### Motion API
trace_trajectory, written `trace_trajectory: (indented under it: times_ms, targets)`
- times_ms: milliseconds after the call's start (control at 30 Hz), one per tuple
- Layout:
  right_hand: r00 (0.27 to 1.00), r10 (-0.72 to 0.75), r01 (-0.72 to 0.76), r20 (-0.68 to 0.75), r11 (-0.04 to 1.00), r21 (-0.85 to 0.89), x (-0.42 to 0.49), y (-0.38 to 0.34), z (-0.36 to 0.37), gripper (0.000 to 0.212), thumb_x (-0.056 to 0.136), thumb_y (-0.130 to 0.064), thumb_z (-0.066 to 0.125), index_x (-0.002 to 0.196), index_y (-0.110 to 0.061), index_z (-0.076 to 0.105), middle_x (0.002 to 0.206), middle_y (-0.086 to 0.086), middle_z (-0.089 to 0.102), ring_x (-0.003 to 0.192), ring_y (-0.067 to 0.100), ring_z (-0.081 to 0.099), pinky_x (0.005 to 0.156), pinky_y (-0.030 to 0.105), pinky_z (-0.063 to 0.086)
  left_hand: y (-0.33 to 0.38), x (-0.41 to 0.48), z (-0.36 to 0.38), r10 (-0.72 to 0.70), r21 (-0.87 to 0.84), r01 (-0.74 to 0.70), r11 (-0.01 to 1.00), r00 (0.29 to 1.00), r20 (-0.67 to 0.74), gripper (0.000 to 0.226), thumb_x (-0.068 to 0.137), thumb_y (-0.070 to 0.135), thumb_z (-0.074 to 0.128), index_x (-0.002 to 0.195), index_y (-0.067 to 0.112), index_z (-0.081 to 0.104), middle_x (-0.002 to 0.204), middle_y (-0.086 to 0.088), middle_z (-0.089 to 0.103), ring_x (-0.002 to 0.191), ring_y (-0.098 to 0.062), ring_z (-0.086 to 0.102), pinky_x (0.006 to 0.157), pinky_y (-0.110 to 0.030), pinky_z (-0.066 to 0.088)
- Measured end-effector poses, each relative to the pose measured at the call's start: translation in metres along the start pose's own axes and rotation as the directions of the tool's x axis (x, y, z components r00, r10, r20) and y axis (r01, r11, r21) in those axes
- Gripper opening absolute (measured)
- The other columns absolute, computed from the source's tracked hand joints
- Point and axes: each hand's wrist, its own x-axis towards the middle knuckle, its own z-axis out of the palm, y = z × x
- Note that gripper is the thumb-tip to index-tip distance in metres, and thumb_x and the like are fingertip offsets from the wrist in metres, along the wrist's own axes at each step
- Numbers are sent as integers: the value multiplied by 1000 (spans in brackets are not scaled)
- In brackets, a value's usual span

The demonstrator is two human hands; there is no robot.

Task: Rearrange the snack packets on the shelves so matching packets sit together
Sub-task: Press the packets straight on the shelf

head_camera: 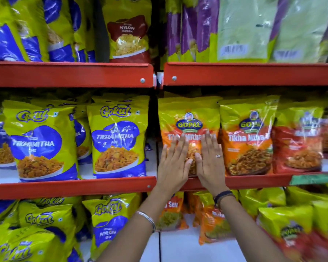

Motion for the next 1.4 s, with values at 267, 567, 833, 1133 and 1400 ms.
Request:
trace_trajectory:
  times_ms: [267,567,833,1133,1400]
  targets:
    - [991,-104,87,82,978,191,6,13,-4,61,99,-47,18,153,-19,10,163,-3,4,150,8,-6,123,35,5,6,5,11,-71,80,75,994,997,-42,62,94,39,30,151,23,10,160,7,3,149,-14,-4,119,-46,-1]
    - [871,390,-91,-299,726,682,47,101,-92,36,96,-35,43,121,-12,56,120,-2,54,114,13,51,99,23,39,92,87,-14,-172,-342,55,938,932,-321,35,93,34,42,118,14,56,127,-5,58,125,-27,41,107,-38,29]
    - [796,601,-385,71,412,826,141,185,-104,19,96,-25,50,106,-11,59,92,3,57,85,14,51,79,24,38,106,176,-11,-580,-484,493,723,814,-37,35,92,44,50,106,17,65,118,-10,65,123,-33,38,105,-46,30]
    - [759,648,-473,62,484,736,173,214,-96,27,83,-11,67,57,-18,60,68,-1,62,86,18,56,82,33,44,107,203,-20,-618,-280,587,760,785,-34,27,87,44,57,94,21,69,110,-9,70,126,-26,43,96,-38,30]
    - [903,339,-175,-263,851,496,83,181,-106,40,99,-33,43,131,-10,49,126,-1,53,118,8,45,98,20,34,143,133,23,-149,-170,92,981,918,-367,47,94,31,44,136,10,38,142,-13,44,134,-29,32,108,-44,23]
